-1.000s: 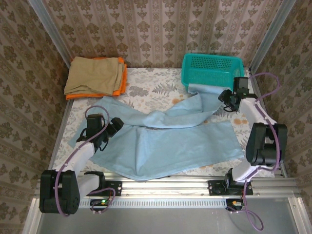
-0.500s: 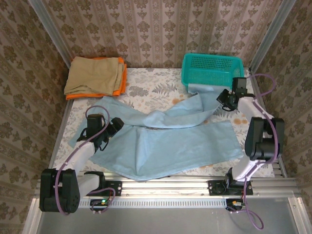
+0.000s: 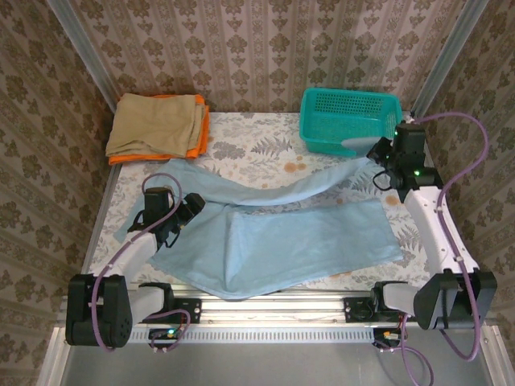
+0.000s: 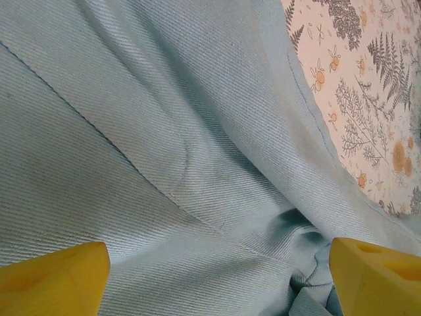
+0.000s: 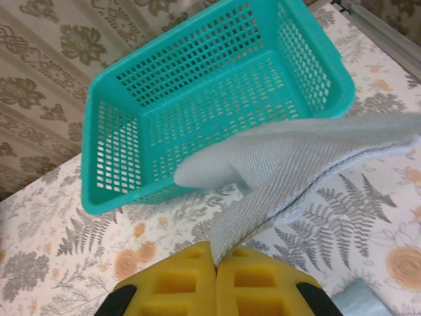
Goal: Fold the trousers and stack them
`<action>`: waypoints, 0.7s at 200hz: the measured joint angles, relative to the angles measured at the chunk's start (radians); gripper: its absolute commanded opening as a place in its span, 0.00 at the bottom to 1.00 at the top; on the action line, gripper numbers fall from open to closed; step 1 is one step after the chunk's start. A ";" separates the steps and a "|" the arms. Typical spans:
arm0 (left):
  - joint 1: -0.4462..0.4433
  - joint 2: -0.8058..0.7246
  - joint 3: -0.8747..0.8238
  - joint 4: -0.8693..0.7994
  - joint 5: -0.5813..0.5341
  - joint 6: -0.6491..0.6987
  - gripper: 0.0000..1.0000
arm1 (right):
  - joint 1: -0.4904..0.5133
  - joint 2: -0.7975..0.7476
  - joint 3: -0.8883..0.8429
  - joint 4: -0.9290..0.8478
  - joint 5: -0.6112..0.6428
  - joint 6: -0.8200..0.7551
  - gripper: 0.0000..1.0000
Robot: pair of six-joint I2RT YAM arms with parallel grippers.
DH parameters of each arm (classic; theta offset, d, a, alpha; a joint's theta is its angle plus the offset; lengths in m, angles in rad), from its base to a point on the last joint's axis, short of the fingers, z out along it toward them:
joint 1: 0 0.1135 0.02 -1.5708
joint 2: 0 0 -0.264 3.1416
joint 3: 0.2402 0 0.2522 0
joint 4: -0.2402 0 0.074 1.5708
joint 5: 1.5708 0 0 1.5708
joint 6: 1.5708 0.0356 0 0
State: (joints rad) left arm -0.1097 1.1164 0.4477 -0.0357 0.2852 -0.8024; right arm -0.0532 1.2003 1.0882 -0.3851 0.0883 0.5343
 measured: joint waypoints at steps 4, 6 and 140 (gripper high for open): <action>0.000 0.000 0.000 0.000 0.001 0.000 0.86 | 0.000 -0.013 -0.018 -0.001 0.005 0.001 0.00; 0.000 0.000 0.000 0.000 0.001 0.000 0.86 | 0.000 -0.018 -0.024 -0.001 0.006 0.001 0.00; 0.000 -0.188 -0.016 -0.099 0.006 0.000 0.88 | 0.011 -0.444 -0.393 -0.286 0.022 0.075 0.59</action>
State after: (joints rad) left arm -0.1097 0.9283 0.4320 -0.1349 0.2913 -0.8028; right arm -0.0418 0.7563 0.6949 -0.6708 0.1104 0.6094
